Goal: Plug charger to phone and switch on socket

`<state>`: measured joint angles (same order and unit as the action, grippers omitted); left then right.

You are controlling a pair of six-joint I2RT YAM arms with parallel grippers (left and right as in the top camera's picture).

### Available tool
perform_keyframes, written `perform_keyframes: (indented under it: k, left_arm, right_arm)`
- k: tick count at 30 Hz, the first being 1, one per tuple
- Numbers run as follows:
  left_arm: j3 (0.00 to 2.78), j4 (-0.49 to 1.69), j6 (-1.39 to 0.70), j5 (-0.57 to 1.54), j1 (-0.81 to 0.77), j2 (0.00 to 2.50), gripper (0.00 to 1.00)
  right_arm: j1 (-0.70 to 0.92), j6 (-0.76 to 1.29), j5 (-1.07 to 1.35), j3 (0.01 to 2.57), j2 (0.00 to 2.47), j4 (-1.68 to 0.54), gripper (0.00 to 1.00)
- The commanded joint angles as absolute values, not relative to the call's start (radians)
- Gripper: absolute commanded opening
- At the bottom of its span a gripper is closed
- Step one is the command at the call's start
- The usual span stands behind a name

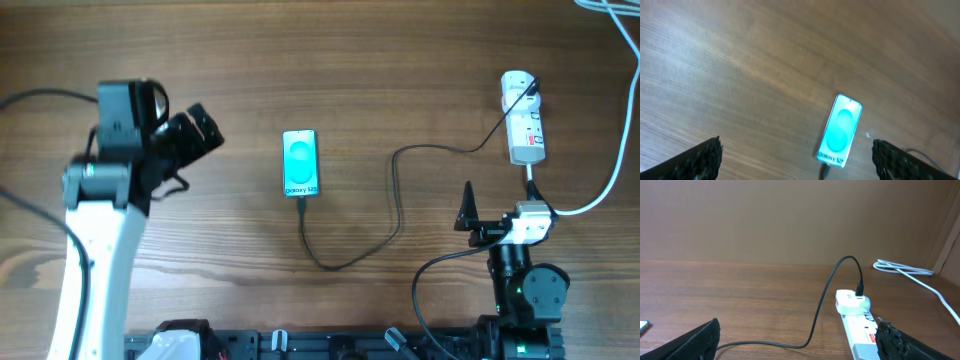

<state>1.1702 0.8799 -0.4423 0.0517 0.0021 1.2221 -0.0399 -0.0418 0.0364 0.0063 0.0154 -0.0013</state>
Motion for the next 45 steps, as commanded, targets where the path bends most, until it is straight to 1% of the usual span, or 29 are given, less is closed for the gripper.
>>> perform_keyframes:
  k: [1, 4, 7, 15, 21, 25, 33, 41, 45]
  left_arm:
    - [1.039, 0.752, -0.333, 0.059, 0.004, 1.1, 1.0]
    - [0.926, 0.629, -0.181, 0.168, 0.004, 0.989, 1.0]
    - [0.84, 0.579, -0.08, 0.224, 0.004, 0.9, 1.0]
    - [0.706, 0.589, -0.078, 0.212, 0.005, 0.655, 1.0]
    - [0.616, 0.585, 0.023, 0.221, 0.005, 0.405, 1.0]
    - [0.519, 0.529, 0.022, 0.221, 0.005, 0.283, 1.0]
    - [0.276, 0.255, 0.013, 0.228, 0.005, 0.123, 1.0]
    - [0.127, 0.054, -0.063, 0.196, 0.005, 0.003, 1.0]
    - [0.091, -0.009, -0.092, 0.156, 0.006, 0.003, 1.0]
  right_arm:
    - [-0.037, -0.024, 0.038, 0.005, 0.004, 0.001, 1.0]
    - [-0.037, -0.024, 0.038, 0.005, 0.004, 0.001, 1.0]
    - [-0.037, -0.023, 0.038, 0.005, 0.004, 0.001, 1.0]
    - [-0.037, -0.024, 0.038, 0.005, 0.004, 0.001, 1.0]
    - [-0.037, -0.024, 0.038, 0.005, 0.004, 0.001, 1.0]
    - [-0.037, -0.023, 0.038, 0.005, 0.004, 0.001, 1.0]
    - [-0.037, -0.023, 0.038, 0.005, 0.004, 0.001, 1.0]
    - [-0.037, -0.024, 0.038, 0.005, 0.004, 0.001, 1.0]
    - [-0.037, -0.023, 0.038, 0.005, 0.004, 0.001, 1.0]
